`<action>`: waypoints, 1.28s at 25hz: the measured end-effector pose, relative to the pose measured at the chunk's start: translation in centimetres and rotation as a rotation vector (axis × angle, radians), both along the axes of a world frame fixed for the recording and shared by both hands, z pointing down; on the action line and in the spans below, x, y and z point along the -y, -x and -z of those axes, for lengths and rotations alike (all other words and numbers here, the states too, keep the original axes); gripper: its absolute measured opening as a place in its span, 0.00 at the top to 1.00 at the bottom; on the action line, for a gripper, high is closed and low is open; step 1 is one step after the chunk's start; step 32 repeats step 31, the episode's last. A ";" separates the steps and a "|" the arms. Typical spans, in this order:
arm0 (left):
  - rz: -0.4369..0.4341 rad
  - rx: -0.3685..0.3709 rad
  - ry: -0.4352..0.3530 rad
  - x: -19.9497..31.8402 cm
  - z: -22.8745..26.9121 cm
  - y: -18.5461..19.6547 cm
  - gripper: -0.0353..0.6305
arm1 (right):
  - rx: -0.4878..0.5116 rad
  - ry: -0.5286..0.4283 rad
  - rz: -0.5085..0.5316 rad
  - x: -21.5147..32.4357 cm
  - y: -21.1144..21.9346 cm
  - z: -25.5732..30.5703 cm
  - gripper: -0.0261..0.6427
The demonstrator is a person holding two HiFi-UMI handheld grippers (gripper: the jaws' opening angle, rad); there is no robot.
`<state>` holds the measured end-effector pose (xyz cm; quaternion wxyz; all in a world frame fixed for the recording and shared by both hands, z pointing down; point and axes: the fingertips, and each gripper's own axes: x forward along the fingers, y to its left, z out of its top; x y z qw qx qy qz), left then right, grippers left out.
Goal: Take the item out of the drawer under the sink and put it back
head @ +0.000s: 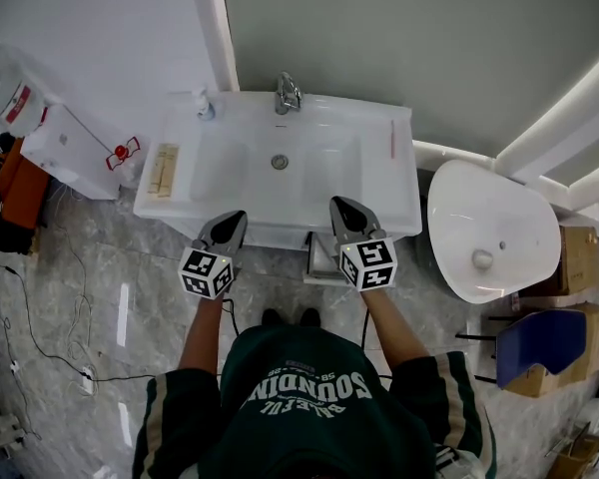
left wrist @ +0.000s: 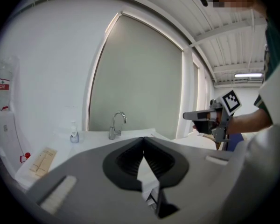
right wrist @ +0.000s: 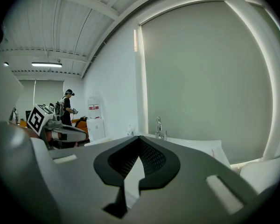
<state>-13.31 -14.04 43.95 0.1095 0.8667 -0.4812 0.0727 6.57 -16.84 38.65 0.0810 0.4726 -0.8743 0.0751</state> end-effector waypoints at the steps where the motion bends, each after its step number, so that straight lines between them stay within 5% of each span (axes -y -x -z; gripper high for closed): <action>1: -0.001 -0.001 0.001 0.0 -0.1 0.0 0.87 | -0.003 0.003 -0.001 -0.1 0.0 -0.1 0.96; 32: -0.008 -0.008 0.030 -0.7 -1.2 -0.3 0.87 | -0.031 0.012 0.004 -1.0 0.6 -1.3 0.96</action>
